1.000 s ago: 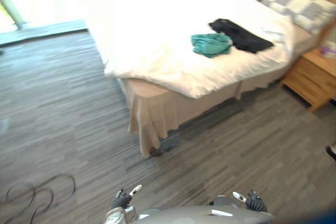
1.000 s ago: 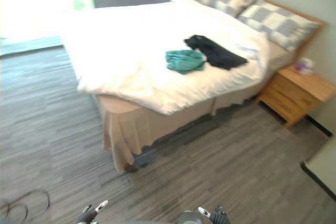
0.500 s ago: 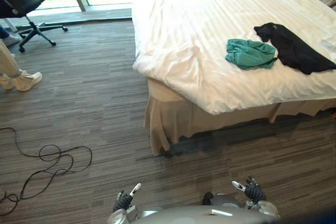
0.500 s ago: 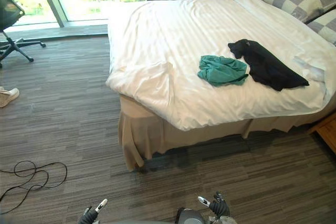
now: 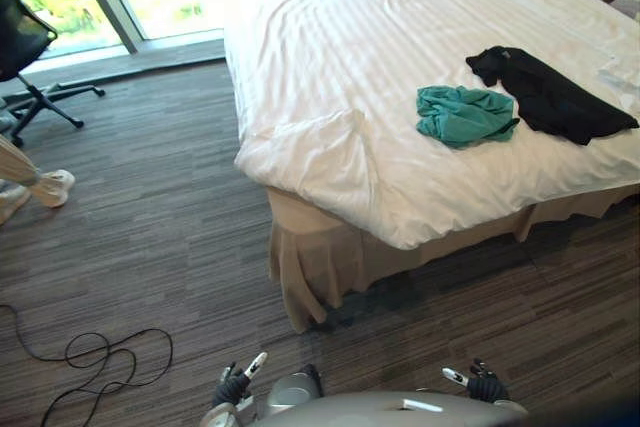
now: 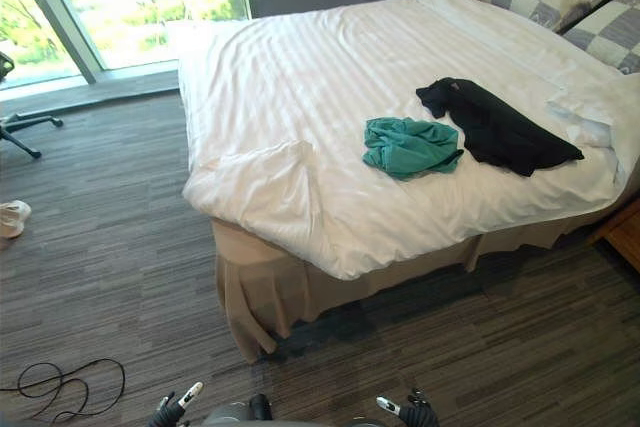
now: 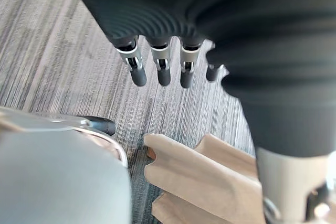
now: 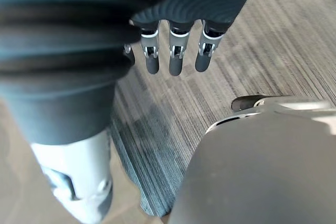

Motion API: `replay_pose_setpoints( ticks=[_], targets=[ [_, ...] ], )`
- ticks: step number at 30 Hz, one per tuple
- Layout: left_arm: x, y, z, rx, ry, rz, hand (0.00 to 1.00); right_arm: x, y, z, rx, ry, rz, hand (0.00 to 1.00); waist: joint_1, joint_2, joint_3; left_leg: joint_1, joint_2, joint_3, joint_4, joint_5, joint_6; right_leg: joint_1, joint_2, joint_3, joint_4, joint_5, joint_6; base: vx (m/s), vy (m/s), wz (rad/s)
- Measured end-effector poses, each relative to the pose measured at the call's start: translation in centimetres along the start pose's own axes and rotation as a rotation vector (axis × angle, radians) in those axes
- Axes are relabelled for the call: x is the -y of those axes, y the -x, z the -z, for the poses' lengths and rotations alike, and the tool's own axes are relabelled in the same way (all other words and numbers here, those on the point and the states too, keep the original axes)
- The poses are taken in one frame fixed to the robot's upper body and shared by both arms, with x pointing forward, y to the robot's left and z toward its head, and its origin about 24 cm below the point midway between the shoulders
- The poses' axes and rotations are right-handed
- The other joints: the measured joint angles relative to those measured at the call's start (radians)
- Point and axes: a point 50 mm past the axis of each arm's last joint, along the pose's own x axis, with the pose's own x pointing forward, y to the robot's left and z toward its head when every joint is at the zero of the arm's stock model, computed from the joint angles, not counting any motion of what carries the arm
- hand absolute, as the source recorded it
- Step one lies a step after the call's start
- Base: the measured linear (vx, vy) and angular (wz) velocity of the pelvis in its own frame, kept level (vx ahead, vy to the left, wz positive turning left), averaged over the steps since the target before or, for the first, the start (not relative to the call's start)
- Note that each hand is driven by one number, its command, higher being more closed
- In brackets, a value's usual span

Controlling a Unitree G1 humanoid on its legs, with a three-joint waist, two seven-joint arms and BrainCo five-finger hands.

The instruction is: Tidy the bed and pick cloth on bed and put in laundry

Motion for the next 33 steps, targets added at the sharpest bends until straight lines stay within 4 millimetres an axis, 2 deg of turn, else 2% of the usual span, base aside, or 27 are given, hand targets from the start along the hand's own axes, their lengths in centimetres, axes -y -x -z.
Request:
replay_pose_setpoints(
  ticks=[4,10,14,17,22,28,30,33],
  targets=[
    [0.1,0.0,0.2,-0.023,-0.041,0.011,0.00,-0.1,0.1,0.3,0.003,-0.014,0.002,0.00,-0.005,0.001,-0.006,0.070,-0.032,0.014,-0.120,0.046,0.000,0.009,-0.008,0.000,0.001,-0.012,0.016,0.07,0.019,-0.10],
    [0.2,-0.2,0.2,-0.060,-0.115,0.031,0.00,-0.1,0.1,0.3,0.012,-0.020,0.025,0.00,-0.017,-0.006,-0.003,0.085,-0.041,-0.017,-0.132,0.051,0.000,0.008,-0.017,-0.028,0.060,-0.044,0.025,0.02,-0.037,0.13],
    [-0.1,-0.3,0.5,-0.099,-0.145,-0.008,0.00,-0.2,-0.1,-0.2,0.015,-0.025,0.026,0.00,-0.025,-0.005,-0.001,0.089,-0.041,-0.014,-0.136,0.051,0.000,0.005,-0.021,-0.046,0.064,-0.041,0.029,-0.03,0.002,-0.04],
    [-0.6,-0.2,1.0,-0.131,-0.131,-0.040,0.00,-0.2,-0.1,0.0,0.006,-0.024,0.025,0.00,-0.024,-0.005,-0.001,0.101,-0.035,0.002,-0.137,0.052,0.000,0.033,-0.014,-0.046,0.007,-0.012,0.028,-0.04,0.015,-0.16],
    [-0.8,0.0,1.4,-0.125,-0.042,-0.070,0.00,-0.3,-0.1,0.0,0.003,-0.021,0.015,0.00,-0.023,-0.010,0.001,0.098,-0.033,0.010,-0.138,0.044,-0.009,0.042,-0.012,-0.049,-0.029,0.004,0.024,-0.03,0.011,-0.06],
    [-1.5,0.2,1.5,-0.085,0.209,-0.178,0.00,-0.3,-0.1,0.2,-0.008,0.008,0.006,0.00,-0.022,-0.016,-0.001,0.082,-0.036,-0.006,-0.137,0.042,-0.009,0.049,-0.011,-0.073,-0.054,0.011,0.025,0.02,-0.004,0.10],
    [-1.9,0.1,0.9,-0.047,0.323,-0.231,0.00,-0.3,-0.1,0.4,-0.025,0.011,-0.007,0.00,-0.021,-0.024,0.000,0.082,-0.036,-0.015,-0.137,0.042,-0.009,0.059,-0.011,-0.085,-0.060,0.011,0.026,0.07,-0.028,0.15],
    [-3.5,-0.3,-2.1,0.097,0.493,-0.309,0.00,-0.6,-0.1,0.6,-0.042,0.007,-0.035,0.00,-0.019,-0.032,0.003,0.082,-0.037,-0.032,-0.137,0.043,-0.007,0.076,-0.009,-0.107,-0.076,0.012,0.027,0.09,-0.043,0.16]
  ],
)
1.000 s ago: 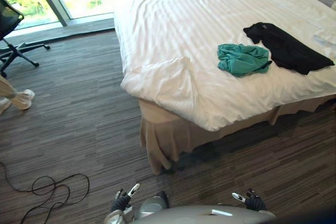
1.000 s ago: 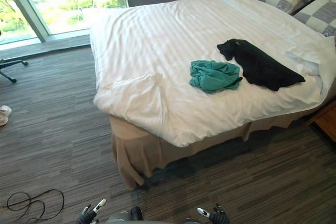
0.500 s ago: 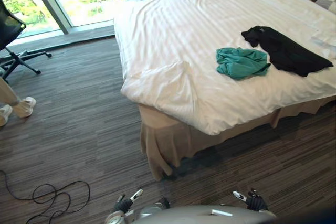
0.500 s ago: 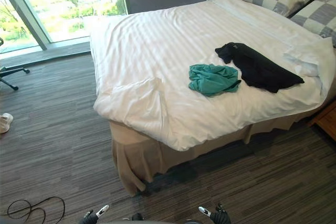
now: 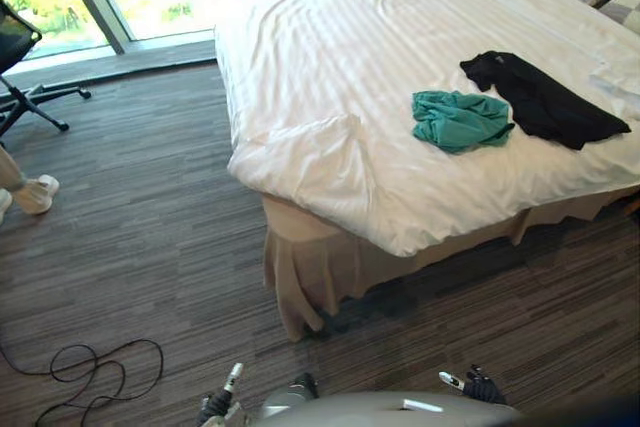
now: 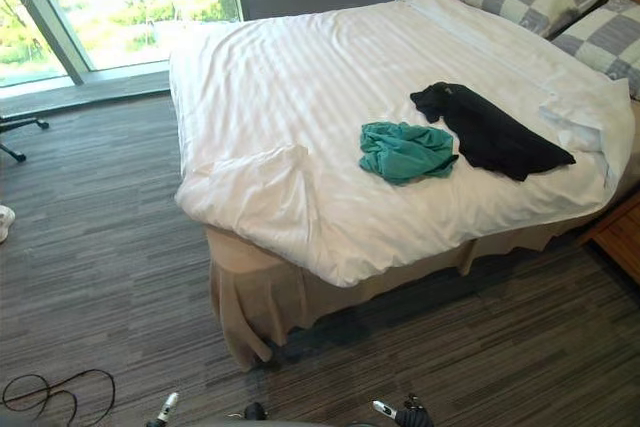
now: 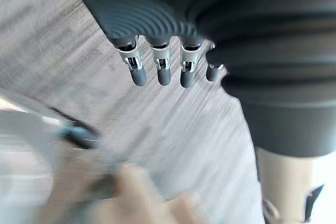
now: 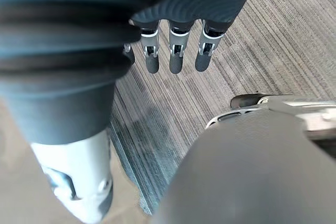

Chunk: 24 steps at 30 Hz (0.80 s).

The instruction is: Tidy the bed and pick cloth on bed and put in laundry

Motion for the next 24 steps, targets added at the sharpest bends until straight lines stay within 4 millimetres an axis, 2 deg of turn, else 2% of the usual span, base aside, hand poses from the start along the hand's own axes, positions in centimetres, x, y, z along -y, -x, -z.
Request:
replay_pose_setpoints(
  ticks=[2,3,4,5,6,7,9,12,13,15,17,19,21,24],
  targets=[
    [0.9,-0.7,-3.9,0.149,0.105,0.007,0.00,-0.1,0.0,0.0,-0.006,-0.003,-0.016,0.00,0.003,-0.002,-0.001,-0.005,0.000,-0.002,0.000,-0.003,-0.003,0.002,0.001,-0.011,-0.005,0.000,0.001,0.09,-0.044,0.08],
    [1.6,-1.0,-7.5,0.272,0.173,0.022,0.00,-0.1,0.0,0.0,-0.008,-0.014,-0.022,0.00,0.001,0.000,0.000,-0.009,0.000,-0.005,0.000,-0.005,-0.005,0.004,0.002,-0.023,-0.011,0.002,0.003,0.07,-0.043,0.09],
    [1.6,-1.0,-7.5,0.272,0.173,0.022,0.00,-0.1,0.0,0.0,-0.008,-0.014,-0.022,0.00,0.001,0.000,0.000,-0.009,0.000,-0.005,0.000,-0.005,-0.005,0.004,0.002,-0.023,-0.011,0.002,0.003,0.06,-0.045,0.12],
    [2.4,-1.1,-11.7,0.401,0.232,0.037,0.00,-0.1,0.0,0.2,-0.014,-0.033,-0.025,0.00,0.000,0.002,0.001,-0.012,0.002,-0.004,0.000,-0.007,-0.007,0.005,0.003,-0.033,-0.011,0.003,0.006,0.06,-0.041,0.05],
    [3.1,-0.8,-14.9,0.499,0.268,0.060,0.00,0.1,0.1,0.4,-0.016,-0.038,-0.023,0.00,0.000,0.006,0.002,-0.012,0.005,-0.001,0.000,-0.011,-0.008,0.005,0.005,-0.035,-0.012,0.011,0.017,0.06,-0.038,0.05],
    [3.4,-0.5,-16.5,0.549,0.282,0.070,0.00,0.1,0.2,0.4,-0.016,-0.040,-0.021,0.00,0.000,0.012,0.003,-0.012,0.005,0.000,0.000,-0.013,-0.009,0.004,0.006,-0.036,-0.012,0.012,0.017,0.06,-0.031,-0.04],
    [5.2,1.1,-22.0,0.728,0.303,0.117,0.00,0.4,0.4,0.9,-0.013,-0.039,-0.010,0.00,-0.001,0.016,0.000,-0.011,0.006,0.006,0.000,-0.020,-0.010,0.004,0.005,-0.041,-0.011,0.014,0.018,0.06,-0.030,-0.04],
    [7.3,3.8,-26.5,0.913,0.265,0.182,0.00,0.7,0.8,1.4,-0.007,-0.035,0.013,0.00,0.000,0.030,-0.007,0.004,0.011,0.031,0.000,-0.030,-0.016,0.007,0.009,-0.048,-0.010,0.024,0.013,0.08,-0.038,-0.18],
    [7.7,4.3,-27.1,0.943,0.255,0.191,0.00,0.8,0.9,1.4,-0.006,-0.035,0.016,0.00,-0.001,0.033,-0.011,0.005,0.012,0.033,0.000,-0.030,-0.016,0.012,0.010,-0.049,-0.010,0.028,0.012,0.09,-0.050,-0.13],
    [10.1,6.5,-28.6,1.063,0.143,0.256,0.00,1.0,1.1,1.6,0.004,-0.035,0.031,0.00,-0.004,0.048,-0.020,0.010,0.025,0.057,0.001,-0.030,-0.017,0.010,0.022,-0.054,-0.008,0.048,0.000,0.06,-0.043,-0.09],
    [12.0,8.4,-29.3,1.166,0.041,0.316,0.00,1.2,1.3,1.8,0.006,-0.035,0.042,0.00,-0.003,0.050,-0.024,0.019,0.032,0.071,0.006,-0.030,-0.017,0.004,0.026,-0.053,0.004,0.052,-0.001,0.05,-0.046,-0.20],
    [13.7,10.2,-29.7,1.276,-0.094,0.367,0.00,1.2,1.3,1.9,0.008,-0.037,0.045,0.00,-0.004,0.054,-0.029,0.024,0.041,0.086,0.006,-0.030,-0.017,-0.008,0.032,-0.052,0.025,0.052,-0.001,0.04,-0.063,-0.18],
    [16.4,12.5,-29.9,1.390,-0.276,0.427,0.00,1.3,1.4,2.1,0.001,-0.040,0.049,0.00,-0.004,0.056,-0.034,0.038,0.044,0.110,0.006,-0.030,-0.017,-0.012,0.033,-0.034,0.028,0.052,-0.001,0.00,-0.060,-0.22],
    [19.1,14.1,-29.6,1.477,-0.463,0.458,0.00,1.8,1.6,2.5,-0.011,-0.053,0.064,0.00,-0.010,0.068,-0.048,0.037,0.046,0.117,0.006,-0.030,-0.017,-0.025,0.033,-0.023,0.031,0.052,-0.001,0.00,-0.059,-0.23]
  ],
)
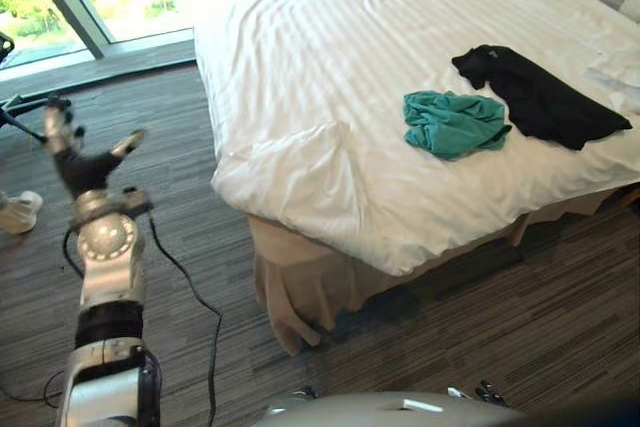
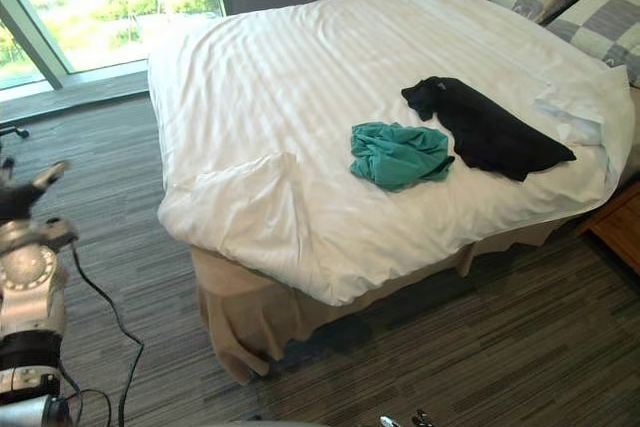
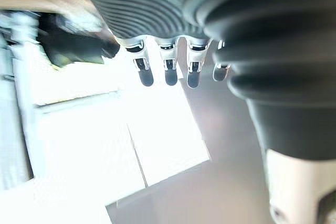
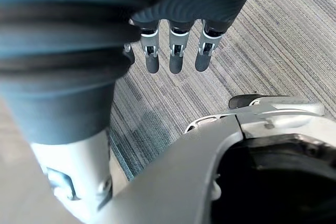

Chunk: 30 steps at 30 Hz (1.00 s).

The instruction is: Tidy the bed and pick cloth on bed and put in laundry

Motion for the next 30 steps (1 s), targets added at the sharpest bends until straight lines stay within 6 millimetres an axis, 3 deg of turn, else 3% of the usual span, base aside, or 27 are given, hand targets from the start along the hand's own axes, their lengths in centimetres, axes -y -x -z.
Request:
replay_pose_setpoints(
  ticks=[9,13,18,22,26,27,30],
  targets=[
    [5.2,-4.6,-2.8,0.020,-0.304,0.203,0.00,0.4,0.0,-0.2,-0.005,-0.057,0.009,0.00,-0.064,0.013,0.005,-0.059,0.010,0.055,0.000,0.005,0.000,-0.121,0.009,0.069,0.017,-0.001,-0.003,-0.07,-0.055,-0.29],
    [5.9,-5.8,-2.7,-0.021,-0.475,0.210,0.00,0.3,-0.3,-1.3,0.027,-0.093,0.002,0.00,-0.100,0.020,0.046,-0.141,0.004,0.079,-0.001,0.029,0.016,-0.228,0.005,0.106,0.039,-0.009,-0.037,-0.16,-0.014,-0.24],
    [5.3,-8.3,-4.5,-0.072,-0.518,0.083,0.00,-0.2,-1.2,-5.0,0.134,-0.165,-0.017,0.00,-0.134,0.029,0.174,-0.296,0.007,0.115,0.000,0.079,0.045,-0.435,0.007,0.161,0.117,0.016,-0.038,-0.15,0.004,-0.18],
    [5.0,-9.6,-6.2,-0.084,-0.484,0.008,0.00,-1.1,-1.3,-7.6,0.238,-0.199,-0.052,0.00,-0.129,0.014,0.223,-0.368,0.010,0.140,0.000,0.097,0.051,-0.544,0.004,0.184,0.171,0.017,-0.038,-0.01,0.001,-0.12],
    [5.7,-11.0,-9.4,-0.060,-0.429,-0.025,0.00,-2.4,-0.9,-11.9,0.416,-0.243,-0.132,0.00,-0.111,-0.011,0.284,-0.424,0.018,0.157,0.001,0.119,0.051,-0.622,-0.001,0.185,0.220,0.017,-0.038,0.03,0.006,0.02],
    [5.9,-11.2,-10.1,-0.052,-0.425,-0.028,1.00,-2.9,-0.7,-13.1,0.455,-0.255,-0.158,0.00,-0.105,-0.017,0.293,-0.439,0.021,0.159,0.001,0.120,0.051,-0.645,0.000,0.185,0.235,0.017,-0.038,0.03,-0.006,0.04],
    [6.8,-11.4,-12.7,0.027,-0.388,-0.021,1.00,-3.8,0.2,-16.8,0.595,-0.307,-0.237,0.00,-0.100,-0.031,0.337,-0.505,0.030,0.159,0.035,0.121,0.052,-0.709,-0.003,0.183,0.266,0.018,-0.039,0.04,-0.012,0.09]
  ],
)
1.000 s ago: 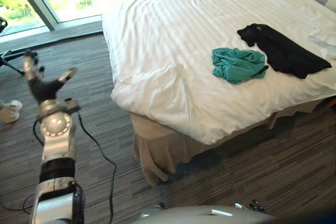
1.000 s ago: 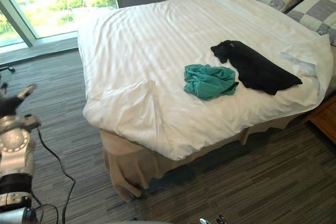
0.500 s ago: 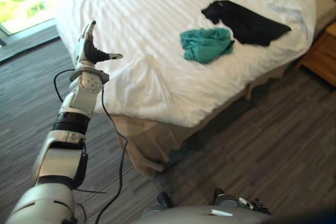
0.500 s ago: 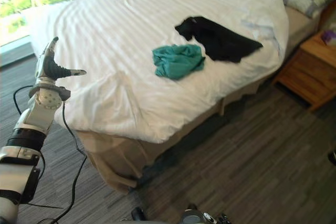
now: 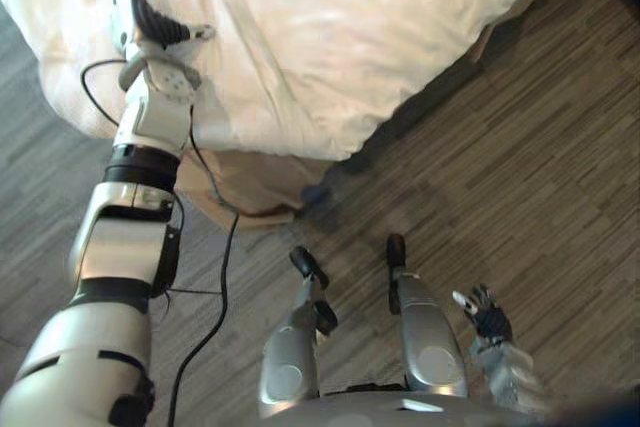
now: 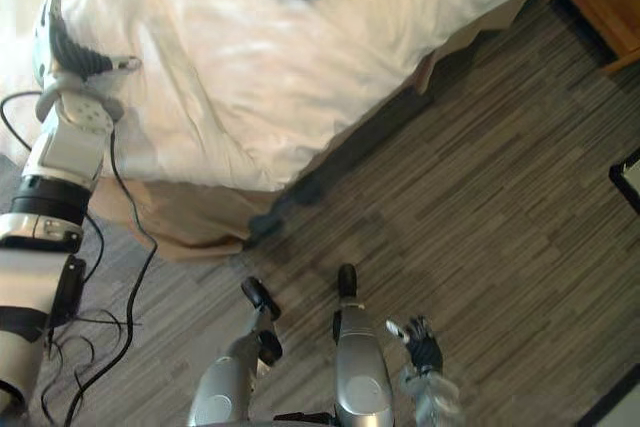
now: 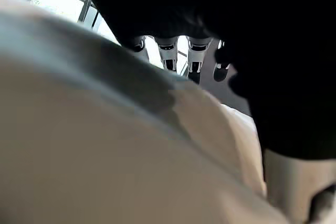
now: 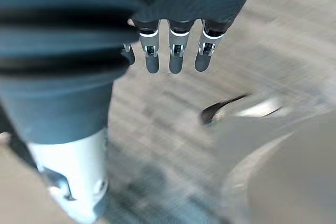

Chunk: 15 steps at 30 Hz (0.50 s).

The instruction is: Tidy the bed and pick cloth on bed and put in laundry

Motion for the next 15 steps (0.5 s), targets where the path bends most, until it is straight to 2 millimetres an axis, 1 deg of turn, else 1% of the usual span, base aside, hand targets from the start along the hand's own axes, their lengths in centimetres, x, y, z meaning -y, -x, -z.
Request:
replay_pose_setpoints(
  ticks=[1,3,5,11,14,15],
  targets=[
    [0.1,0.1,-0.5,0.017,0.010,-0.001,1.00,-0.6,-0.5,-1.1,0.044,-0.017,-0.021,0.00,0.000,-0.001,0.017,-0.014,0.003,0.000,0.006,0.000,0.000,-0.014,0.000,0.000,0.007,0.000,0.000,0.03,-0.006,0.09],
    [-0.2,0.1,-1.1,0.030,0.019,-0.019,1.00,-1.1,-0.8,-2.1,0.079,-0.030,-0.038,0.00,0.003,-0.003,0.033,-0.023,0.003,0.002,0.011,0.000,0.000,-0.023,-0.001,0.000,0.009,0.000,0.000,0.03,0.000,0.00],
    [-0.7,-0.1,-2.0,0.051,0.034,-0.038,1.00,-1.0,-1.0,-2.9,0.094,-0.009,-0.050,0.00,0.009,-0.003,0.040,-0.026,0.001,0.007,0.012,-0.002,-0.003,-0.029,-0.005,0.002,0.010,0.000,0.000,0.06,0.008,-0.03],
    [-0.6,-0.2,-2.1,0.043,0.024,-0.027,1.00,-0.8,-1.0,-3.1,0.091,0.001,-0.052,0.00,0.010,-0.003,0.040,-0.017,-0.009,0.027,0.020,-0.008,-0.011,-0.029,-0.020,0.002,0.025,-0.001,0.001,0.07,0.012,-0.01],
    [0.1,0.1,-2.2,0.055,0.011,0.029,1.00,-0.6,-1.0,-3.1,0.097,0.004,-0.052,0.00,0.009,-0.002,0.040,-0.005,-0.022,0.028,0.033,-0.008,-0.011,-0.018,-0.040,0.000,0.041,-0.005,0.007,0.07,0.010,0.06],
    [0.4,0.2,-1.9,0.055,0.009,0.059,1.00,-0.3,-0.9,-3.0,0.094,0.010,-0.047,0.00,0.008,-0.002,0.040,0.016,-0.032,0.027,0.029,-0.008,-0.012,0.003,-0.050,-0.002,0.041,-0.010,0.015,0.08,0.015,0.08]
  ],
)
